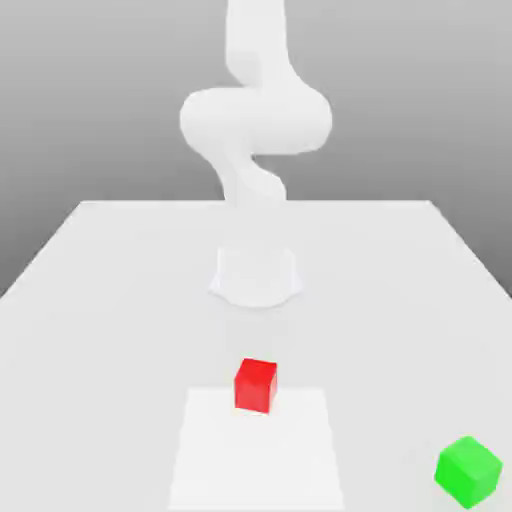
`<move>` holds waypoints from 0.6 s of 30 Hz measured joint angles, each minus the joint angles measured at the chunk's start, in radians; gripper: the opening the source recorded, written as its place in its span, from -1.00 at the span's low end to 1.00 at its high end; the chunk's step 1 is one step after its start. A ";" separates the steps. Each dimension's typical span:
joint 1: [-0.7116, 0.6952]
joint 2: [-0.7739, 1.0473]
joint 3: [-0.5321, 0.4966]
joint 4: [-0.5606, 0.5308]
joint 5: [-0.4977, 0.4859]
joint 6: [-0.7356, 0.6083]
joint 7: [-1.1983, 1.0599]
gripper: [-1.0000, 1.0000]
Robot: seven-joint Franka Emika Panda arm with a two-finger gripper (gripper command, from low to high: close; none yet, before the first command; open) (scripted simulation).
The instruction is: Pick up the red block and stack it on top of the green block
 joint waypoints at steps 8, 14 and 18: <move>-0.012 0.225 0.011 -0.259 0.020 0.188 0.075 0.00; -0.030 0.409 0.039 -0.470 0.027 0.339 0.145 0.00; -0.042 0.645 0.052 -0.571 0.010 0.523 0.204 0.00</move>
